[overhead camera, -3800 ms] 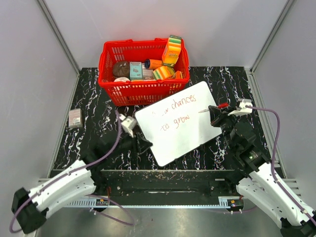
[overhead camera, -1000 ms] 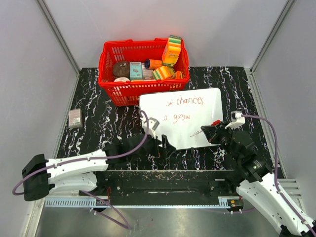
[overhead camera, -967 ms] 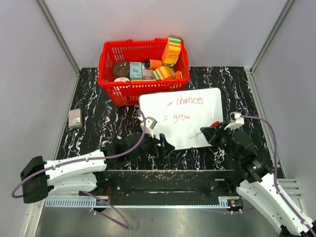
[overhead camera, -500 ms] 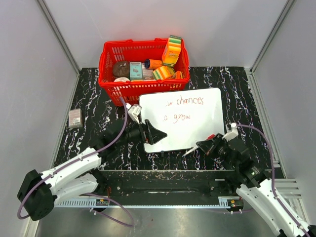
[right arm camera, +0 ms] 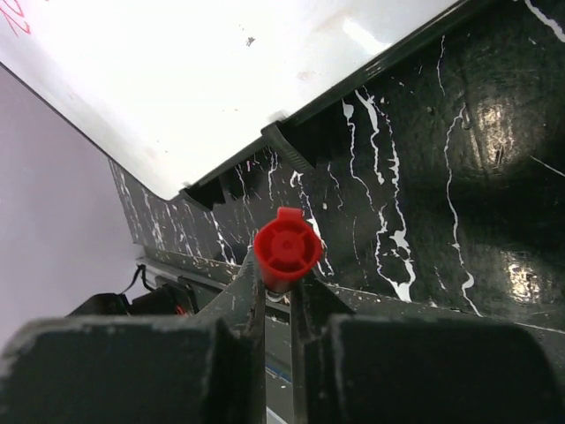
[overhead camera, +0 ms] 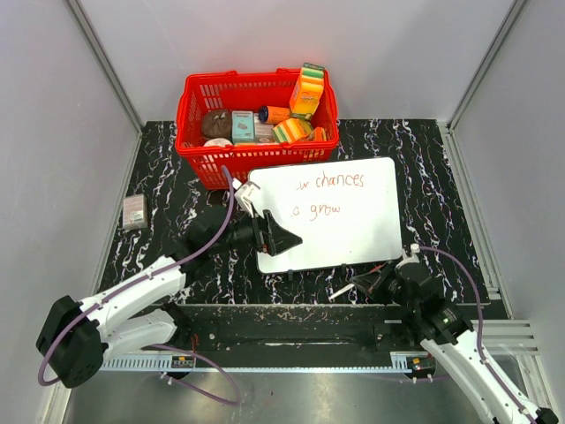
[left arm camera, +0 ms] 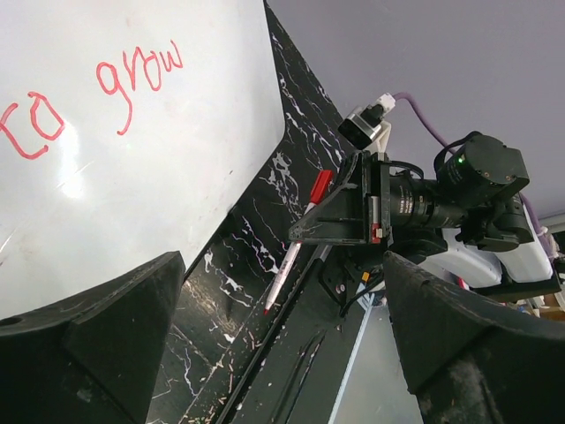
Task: Write a sentence on the whiteboard
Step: Put down the whiteboard marker without the cap at the center of the board.
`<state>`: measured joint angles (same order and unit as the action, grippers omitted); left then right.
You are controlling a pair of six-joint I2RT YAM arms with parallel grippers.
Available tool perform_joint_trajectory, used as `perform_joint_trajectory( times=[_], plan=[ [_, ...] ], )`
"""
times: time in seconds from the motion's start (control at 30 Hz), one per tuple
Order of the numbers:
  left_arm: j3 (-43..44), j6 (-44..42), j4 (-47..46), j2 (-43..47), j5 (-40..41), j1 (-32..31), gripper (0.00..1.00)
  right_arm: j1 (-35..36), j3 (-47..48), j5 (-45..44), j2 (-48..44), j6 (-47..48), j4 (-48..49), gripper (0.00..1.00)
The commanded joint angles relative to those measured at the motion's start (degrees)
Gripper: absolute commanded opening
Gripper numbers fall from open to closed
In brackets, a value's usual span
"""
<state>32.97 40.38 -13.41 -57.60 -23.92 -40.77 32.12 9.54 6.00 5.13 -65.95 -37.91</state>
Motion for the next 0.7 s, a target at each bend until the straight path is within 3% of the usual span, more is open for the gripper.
perform_joint_trajectory(
  times=[0.0,0.1,0.17,0.23,0.43,0.5,0.67],
  plan=[
    [2.9,-1.2,-2.1,0.4,-2.0,0.6,0.99,-0.2,-1.1,-2.3,-0.3,-4.6,-1.6,0.04],
    [2.6,-1.4,-1.8,0.8,-2.1,0.6,0.99,-0.2,-0.6,-3.6,2.4,-5.2,-1.6,0.15],
    [2.5,-1.4,-1.5,1.0,-2.1,0.6,0.99,-0.2,-0.3,-4.0,4.1,-5.8,-1.6,0.32],
    [2.4,-1.4,-1.4,1.2,-2.2,0.6,0.99,-0.2,0.2,-4.4,6.6,-6.3,-1.2,0.58],
    [2.3,-1.4,-1.4,1.4,-2.4,0.6,0.99,-0.3,2.6,-5.3,9.6,-4.4,1.1,0.86],
    [2.3,-1.6,-1.3,1.6,-2.4,0.6,0.99,-0.3,3.4,-5.5,9.8,-3.5,1.1,0.99],
    [1.7,-2.1,-1.2,2.7,-1.9,0.7,0.99,-0.2,7.7,-5.6,11.1,1.1,1.3,1.00]
  ],
)
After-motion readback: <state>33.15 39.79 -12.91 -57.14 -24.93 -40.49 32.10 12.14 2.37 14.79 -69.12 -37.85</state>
